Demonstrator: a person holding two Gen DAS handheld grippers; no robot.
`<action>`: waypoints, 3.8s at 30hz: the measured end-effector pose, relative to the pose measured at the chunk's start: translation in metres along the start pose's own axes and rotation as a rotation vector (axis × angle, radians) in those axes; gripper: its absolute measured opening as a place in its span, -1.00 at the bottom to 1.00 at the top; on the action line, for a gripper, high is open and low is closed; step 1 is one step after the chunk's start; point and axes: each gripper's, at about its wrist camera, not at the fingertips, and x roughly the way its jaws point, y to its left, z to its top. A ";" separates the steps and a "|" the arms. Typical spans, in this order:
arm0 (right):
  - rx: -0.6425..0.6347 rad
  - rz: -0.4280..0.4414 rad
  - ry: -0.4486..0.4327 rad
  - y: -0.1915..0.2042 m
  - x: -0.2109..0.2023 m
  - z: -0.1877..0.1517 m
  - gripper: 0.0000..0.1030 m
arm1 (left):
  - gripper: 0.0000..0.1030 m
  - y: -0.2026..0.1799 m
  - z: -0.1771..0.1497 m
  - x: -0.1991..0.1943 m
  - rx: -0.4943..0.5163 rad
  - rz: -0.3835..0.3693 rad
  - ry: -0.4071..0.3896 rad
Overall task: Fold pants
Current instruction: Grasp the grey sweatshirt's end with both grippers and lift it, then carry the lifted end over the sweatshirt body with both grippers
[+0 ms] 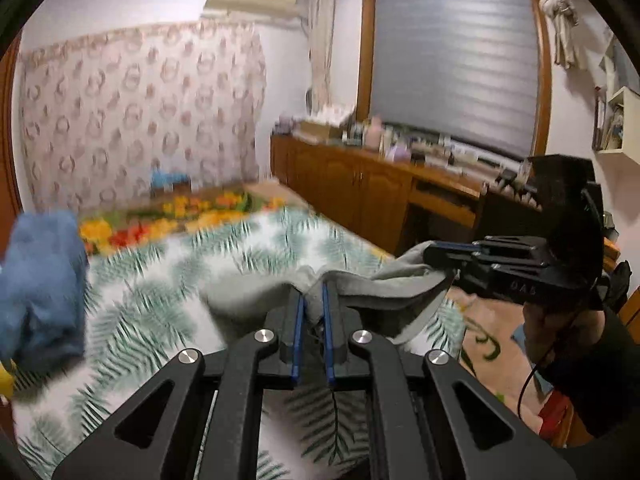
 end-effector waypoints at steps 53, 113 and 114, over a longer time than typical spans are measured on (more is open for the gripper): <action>-0.198 0.076 0.119 0.048 0.132 0.059 -0.91 | -0.83 0.093 -0.027 0.019 -0.086 0.210 0.079; -0.102 0.117 0.125 0.041 0.040 -0.004 -0.91 | -0.83 0.050 -0.071 -0.021 -0.081 0.114 0.109; -0.093 0.119 0.128 0.040 0.045 -0.003 -0.91 | -0.83 0.053 -0.073 -0.018 -0.085 0.114 0.113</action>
